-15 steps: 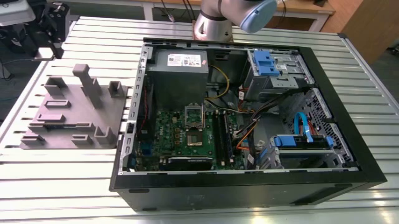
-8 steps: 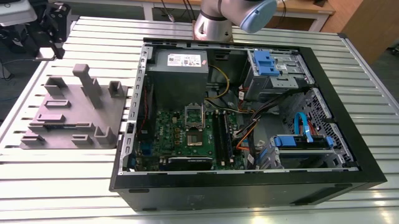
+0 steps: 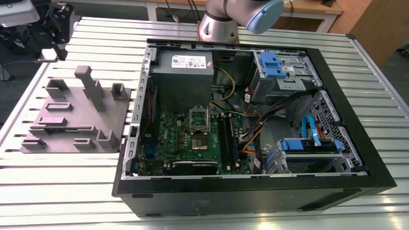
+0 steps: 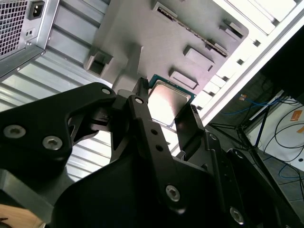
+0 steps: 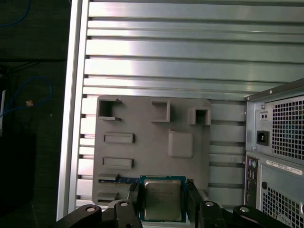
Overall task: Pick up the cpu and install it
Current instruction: 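Pick up the cpu and move it towards the insertion slot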
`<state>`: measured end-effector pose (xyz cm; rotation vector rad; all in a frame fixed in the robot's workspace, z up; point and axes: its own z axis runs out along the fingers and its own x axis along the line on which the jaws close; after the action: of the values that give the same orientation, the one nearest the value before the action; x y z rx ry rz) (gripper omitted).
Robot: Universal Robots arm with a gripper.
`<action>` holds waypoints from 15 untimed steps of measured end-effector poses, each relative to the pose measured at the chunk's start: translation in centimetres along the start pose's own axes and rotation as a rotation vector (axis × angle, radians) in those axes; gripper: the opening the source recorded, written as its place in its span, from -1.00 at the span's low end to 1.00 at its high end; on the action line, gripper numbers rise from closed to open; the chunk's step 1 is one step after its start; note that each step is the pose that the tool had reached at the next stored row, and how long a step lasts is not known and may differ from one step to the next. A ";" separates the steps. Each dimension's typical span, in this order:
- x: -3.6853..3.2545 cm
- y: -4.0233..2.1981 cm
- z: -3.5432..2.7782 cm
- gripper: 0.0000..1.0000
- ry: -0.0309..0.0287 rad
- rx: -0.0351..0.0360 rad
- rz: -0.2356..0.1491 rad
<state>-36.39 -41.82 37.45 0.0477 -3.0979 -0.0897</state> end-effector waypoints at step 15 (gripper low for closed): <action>-0.74 -0.02 -0.02 -0.05 -0.0002 -0.0001 0.000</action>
<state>-35.64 -41.82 37.44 0.0476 -3.0980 -0.0899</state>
